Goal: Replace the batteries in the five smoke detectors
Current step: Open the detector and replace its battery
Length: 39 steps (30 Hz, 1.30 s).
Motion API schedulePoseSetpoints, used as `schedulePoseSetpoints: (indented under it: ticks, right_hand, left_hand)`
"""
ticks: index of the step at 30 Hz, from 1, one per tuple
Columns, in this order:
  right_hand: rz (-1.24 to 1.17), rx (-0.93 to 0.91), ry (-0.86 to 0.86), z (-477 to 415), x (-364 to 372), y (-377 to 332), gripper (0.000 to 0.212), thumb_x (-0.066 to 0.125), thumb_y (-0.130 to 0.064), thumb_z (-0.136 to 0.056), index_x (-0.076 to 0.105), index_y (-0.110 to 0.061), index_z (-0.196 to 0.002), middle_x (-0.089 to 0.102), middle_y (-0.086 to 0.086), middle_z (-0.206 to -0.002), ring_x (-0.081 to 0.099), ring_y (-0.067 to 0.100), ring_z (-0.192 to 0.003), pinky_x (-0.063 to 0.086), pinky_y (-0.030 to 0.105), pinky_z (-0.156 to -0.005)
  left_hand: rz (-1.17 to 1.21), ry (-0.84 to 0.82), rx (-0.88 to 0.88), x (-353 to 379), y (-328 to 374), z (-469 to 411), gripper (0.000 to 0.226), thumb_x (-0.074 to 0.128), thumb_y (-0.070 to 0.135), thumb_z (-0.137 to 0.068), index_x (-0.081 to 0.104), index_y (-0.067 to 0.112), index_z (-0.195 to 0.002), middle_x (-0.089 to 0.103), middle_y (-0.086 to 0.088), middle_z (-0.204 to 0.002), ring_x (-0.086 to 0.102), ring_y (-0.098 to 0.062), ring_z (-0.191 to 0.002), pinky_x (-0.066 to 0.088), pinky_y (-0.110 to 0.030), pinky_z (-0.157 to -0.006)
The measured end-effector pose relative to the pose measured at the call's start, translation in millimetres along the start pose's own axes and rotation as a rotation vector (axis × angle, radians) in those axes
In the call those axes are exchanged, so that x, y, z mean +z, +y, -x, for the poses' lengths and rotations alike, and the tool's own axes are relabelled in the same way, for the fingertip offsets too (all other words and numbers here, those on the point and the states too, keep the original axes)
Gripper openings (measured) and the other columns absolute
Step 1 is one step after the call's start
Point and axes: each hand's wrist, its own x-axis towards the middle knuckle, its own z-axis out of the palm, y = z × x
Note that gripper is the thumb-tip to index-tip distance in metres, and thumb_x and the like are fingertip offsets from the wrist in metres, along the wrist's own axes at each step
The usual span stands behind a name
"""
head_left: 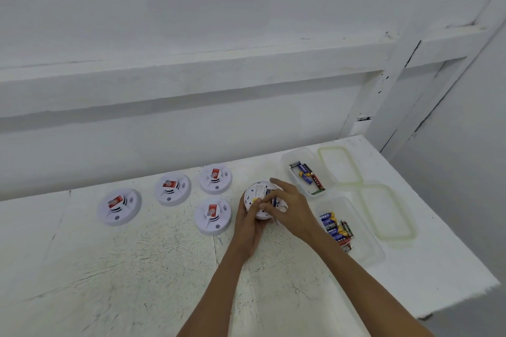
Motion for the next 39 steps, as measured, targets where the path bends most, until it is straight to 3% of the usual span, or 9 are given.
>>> schedulePoseSetpoints:
  ticks: [6,10,19,23,26,30,34,37,39]
  right_hand:
    - [-0.314,0.162,0.036,-0.4,3.3,-1.2,0.034,0.083,-0.025,-0.081,0.068,-0.029,-0.111,0.064,-0.013,-0.125,0.062,0.005,-0.115,0.054,0.025,-0.092]
    - [-0.405,0.227,0.061,-2.3,4.1,-5.5,0.050,0.088,-0.019,-0.075,0.063,-0.022,-0.119,0.068,-0.007,-0.118,0.067,0.004,-0.102,0.056,0.019,-0.079]
    - [-0.572,0.347,0.158,-3.7,10.1,-5.4,0.041,0.087,-0.011,-0.075,0.071,-0.016,-0.112,0.076,-0.004,-0.110,0.072,0.011,-0.101,0.061,0.032,-0.085]
    - [-0.429,0.337,0.197,-3.9,15.0,-3.5,0.025,0.078,-0.015,-0.086,0.072,-0.023,-0.109,0.075,-0.011,-0.108,0.070,0.002,-0.102,0.060,0.033,-0.087]
    - [-0.323,0.308,0.239,-1.9,15.9,-6.1,0.016,0.065,-0.018,-0.097,0.071,-0.027,-0.108,0.074,-0.015,-0.106,0.069,-0.001,-0.100,0.061,0.032,-0.084]
    - [-0.236,0.281,0.335,4.7,13.1,-12.6,0.024,0.047,-0.013,-0.104,0.067,-0.026,-0.111,0.071,-0.013,-0.107,0.066,-0.001,-0.098,0.057,0.022,-0.080]
    - [0.144,0.230,0.285,15.9,13.6,-3.0,0.039,0.047,-0.001,-0.099,0.061,-0.022,-0.128,0.061,-0.002,-0.130,0.051,0.010,-0.122,0.046,0.016,-0.093]
    - [0.427,0.228,0.113,27.1,21.1,7.1,0.042,0.051,-0.021,-0.101,0.048,-0.020,-0.144,0.037,0.009,-0.156,0.026,0.028,-0.146,0.043,0.037,-0.109]
    - [0.573,0.263,0.031,35.6,28.4,11.3,0.050,0.051,-0.045,-0.100,0.047,-0.022,-0.144,0.029,0.015,-0.160,0.023,0.038,-0.148,0.041,0.051,-0.110]
  left_hand:
    - [-0.001,0.021,-0.010,0.5,0.3,-1.4,0.043,0.055,0.013,-0.105,0.050,0.009,-0.148,0.062,-0.024,-0.141,0.062,-0.039,-0.129,0.061,-0.042,-0.092]
    - [-0.003,0.020,-0.020,-1.2,0.2,-2.2,0.043,0.053,0.013,-0.107,0.048,0.010,-0.150,0.061,-0.023,-0.143,0.059,-0.039,-0.132,0.058,-0.044,-0.099]
    - [-0.048,0.006,-0.016,-4.4,-0.3,-3.5,0.046,0.054,0.012,-0.106,0.046,0.012,-0.152,0.059,-0.020,-0.146,0.057,-0.038,-0.136,0.054,-0.049,-0.106]
    - [-0.149,-0.030,0.008,-6.6,-1.3,-3.0,0.055,0.066,0.003,-0.099,0.048,0.013,-0.150,0.061,-0.020,-0.143,0.061,-0.038,-0.130,0.050,-0.054,-0.106]
    - [-0.181,-0.010,0.014,-4.6,-1.5,0.1,0.065,0.075,0.004,-0.089,0.049,0.013,-0.148,0.064,-0.018,-0.140,0.064,-0.035,-0.127,0.058,-0.045,-0.097]
    - [-0.146,0.033,0.006,-3.9,-2.7,0.2,0.068,0.074,0.009,-0.084,0.049,0.014,-0.147,0.067,-0.017,-0.137,0.068,-0.032,-0.122,0.060,-0.044,-0.094]
    - [-0.067,0.079,0.013,-3.9,-2.7,1.0,0.070,0.073,0.008,-0.082,0.046,0.008,-0.146,0.066,-0.019,-0.137,0.070,-0.028,-0.115,0.062,-0.037,-0.081]
    - [-0.048,0.110,0.021,-2.7,-2.2,2.1,0.071,0.074,0.007,-0.082,0.045,0.003,-0.146,0.062,-0.025,-0.139,0.069,-0.026,-0.106,0.060,-0.032,-0.072]
    - [-0.053,0.111,0.016,-3.4,-1.4,2.1,0.077,0.079,0.010,-0.079,0.044,-0.001,-0.148,0.062,-0.028,-0.135,0.069,-0.025,-0.100,0.059,-0.030,-0.068]
